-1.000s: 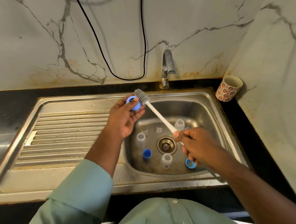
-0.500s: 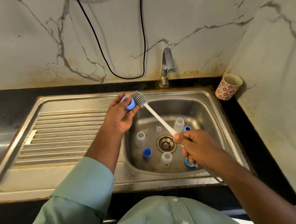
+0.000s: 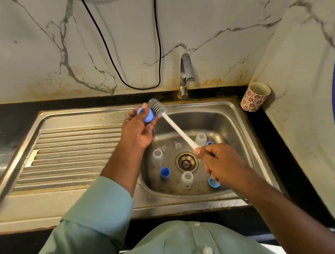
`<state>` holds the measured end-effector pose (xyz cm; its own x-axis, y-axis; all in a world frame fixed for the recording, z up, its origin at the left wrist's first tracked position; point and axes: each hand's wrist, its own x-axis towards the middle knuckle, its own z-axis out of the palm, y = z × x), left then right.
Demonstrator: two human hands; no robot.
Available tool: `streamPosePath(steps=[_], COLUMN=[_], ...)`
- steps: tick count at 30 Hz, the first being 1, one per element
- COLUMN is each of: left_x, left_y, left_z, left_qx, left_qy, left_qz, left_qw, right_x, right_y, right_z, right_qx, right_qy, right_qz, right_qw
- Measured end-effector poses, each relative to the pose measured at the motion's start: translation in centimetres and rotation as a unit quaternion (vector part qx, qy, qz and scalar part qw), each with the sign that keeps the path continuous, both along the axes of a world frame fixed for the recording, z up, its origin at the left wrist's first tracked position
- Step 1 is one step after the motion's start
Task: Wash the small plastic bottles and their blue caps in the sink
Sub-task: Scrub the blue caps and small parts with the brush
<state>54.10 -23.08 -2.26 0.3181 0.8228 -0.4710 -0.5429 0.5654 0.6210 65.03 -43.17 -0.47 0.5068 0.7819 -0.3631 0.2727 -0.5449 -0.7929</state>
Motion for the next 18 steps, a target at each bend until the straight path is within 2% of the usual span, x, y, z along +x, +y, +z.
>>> streamPosePath(steps=[2,5,10,13,18], left_x=[-0.2,0.4,-1.1,-0.3,-0.5], left_y=[0.3,-0.8,1.5,0.4,1.0], left_z=[0.1,-0.2,-0.4,-0.5,-1.2], left_qx=[0.001,0.006,-0.006,-0.003,0.005], left_qy=[0.002,0.038,0.021,0.048,0.027], left_qz=[-0.004,-0.089,-0.034,-0.045,0.033], left_qw=[1.0,0.995,0.999,0.998,0.999], right_x=[-0.2,-0.1,-0.5,-0.6,-0.9], right_y=[-0.4,0.4,-0.8,0.1,-0.9], right_z=[0.0,0.0,-0.1,-0.5,-0.5], right_qx=[-0.011,0.0,-0.018,-0.01,0.0], right_qy=[0.004,0.009,0.001,0.009,0.003], right_qz=[0.012,-0.016,0.031,-0.002,0.027], right_qw=[1.0,1.0,0.999,1.0,1.0])
